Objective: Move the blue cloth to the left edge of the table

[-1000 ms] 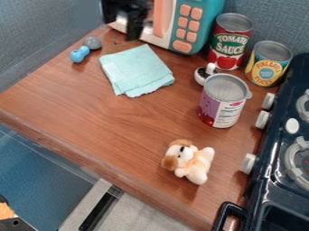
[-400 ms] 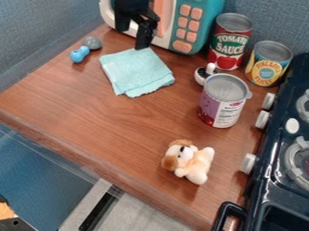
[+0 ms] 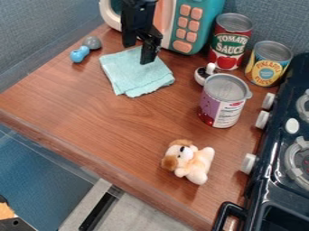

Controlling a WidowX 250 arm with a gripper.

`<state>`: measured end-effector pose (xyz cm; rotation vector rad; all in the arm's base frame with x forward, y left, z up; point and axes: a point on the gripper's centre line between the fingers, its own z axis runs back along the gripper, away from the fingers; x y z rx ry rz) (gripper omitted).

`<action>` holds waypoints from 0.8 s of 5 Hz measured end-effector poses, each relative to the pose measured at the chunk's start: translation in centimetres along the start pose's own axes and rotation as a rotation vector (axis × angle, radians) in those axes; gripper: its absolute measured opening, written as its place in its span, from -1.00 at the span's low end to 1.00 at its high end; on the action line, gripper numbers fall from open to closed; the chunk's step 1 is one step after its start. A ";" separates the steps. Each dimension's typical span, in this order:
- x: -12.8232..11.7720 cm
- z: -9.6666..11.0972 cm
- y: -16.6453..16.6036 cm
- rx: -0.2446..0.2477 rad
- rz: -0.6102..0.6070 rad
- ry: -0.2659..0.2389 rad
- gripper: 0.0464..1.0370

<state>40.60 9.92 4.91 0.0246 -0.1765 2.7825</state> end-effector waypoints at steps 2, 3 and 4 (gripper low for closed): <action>-0.2 -2.0 0.8 0.051 -0.023 0.043 0.93; 0.5 -2.2 1.2 0.053 -0.012 0.046 0.93; 2.0 -2.2 2.2 0.067 0.007 0.037 0.93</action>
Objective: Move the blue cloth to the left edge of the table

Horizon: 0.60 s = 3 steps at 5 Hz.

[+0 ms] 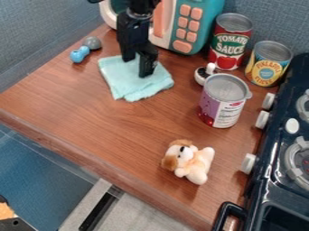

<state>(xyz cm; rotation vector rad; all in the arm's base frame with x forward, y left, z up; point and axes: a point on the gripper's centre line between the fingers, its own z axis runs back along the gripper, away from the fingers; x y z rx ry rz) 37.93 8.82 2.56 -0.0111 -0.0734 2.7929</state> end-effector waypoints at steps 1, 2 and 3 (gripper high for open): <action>1.5 0.1 0.9 -0.020 0.011 -0.031 0.92; 2.9 0.4 3.2 -0.040 0.003 -0.058 0.92; 4.5 0.4 5.0 -0.028 0.004 -0.080 0.92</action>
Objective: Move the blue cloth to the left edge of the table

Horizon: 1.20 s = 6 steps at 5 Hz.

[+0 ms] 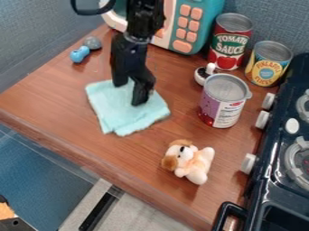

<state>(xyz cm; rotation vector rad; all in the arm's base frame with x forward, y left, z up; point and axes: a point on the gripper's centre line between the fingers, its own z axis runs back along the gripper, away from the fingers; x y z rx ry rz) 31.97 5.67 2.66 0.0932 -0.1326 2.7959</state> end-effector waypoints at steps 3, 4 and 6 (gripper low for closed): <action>6.1 -0.7 -1.3 -0.002 0.130 -0.019 0.92; 7.8 -0.9 -3.0 0.004 0.221 -0.032 0.92; 10.0 -1.3 -7.3 0.023 0.398 -0.056 0.92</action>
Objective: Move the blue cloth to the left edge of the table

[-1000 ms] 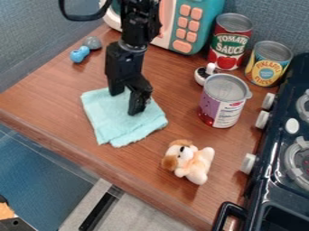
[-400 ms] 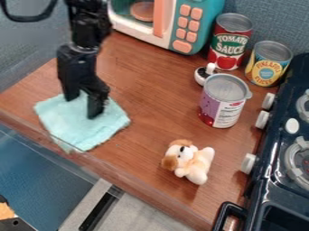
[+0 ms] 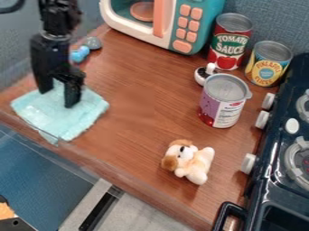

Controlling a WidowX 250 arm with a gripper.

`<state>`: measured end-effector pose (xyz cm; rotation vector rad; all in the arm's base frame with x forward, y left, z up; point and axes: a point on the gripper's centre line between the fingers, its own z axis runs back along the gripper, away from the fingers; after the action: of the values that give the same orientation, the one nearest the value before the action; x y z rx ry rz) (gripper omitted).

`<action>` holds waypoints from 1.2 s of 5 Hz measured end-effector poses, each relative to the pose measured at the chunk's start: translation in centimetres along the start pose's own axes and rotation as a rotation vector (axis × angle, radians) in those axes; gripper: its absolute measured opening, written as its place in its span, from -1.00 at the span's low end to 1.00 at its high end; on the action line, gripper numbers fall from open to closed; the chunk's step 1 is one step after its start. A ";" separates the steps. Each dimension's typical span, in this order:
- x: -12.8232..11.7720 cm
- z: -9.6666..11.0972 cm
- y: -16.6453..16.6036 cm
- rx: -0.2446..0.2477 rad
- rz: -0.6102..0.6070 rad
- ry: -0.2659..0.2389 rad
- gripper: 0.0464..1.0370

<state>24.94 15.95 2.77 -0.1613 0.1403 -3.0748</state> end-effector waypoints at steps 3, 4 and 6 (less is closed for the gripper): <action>0.3 0.0 -4.2 0.038 0.173 -0.011 0.92; 0.4 0.1 -4.3 0.045 0.177 -0.011 0.92; -0.4 3.4 -3.9 0.010 0.134 0.083 0.93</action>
<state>25.51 19.52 6.42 -0.0228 0.1344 -2.9492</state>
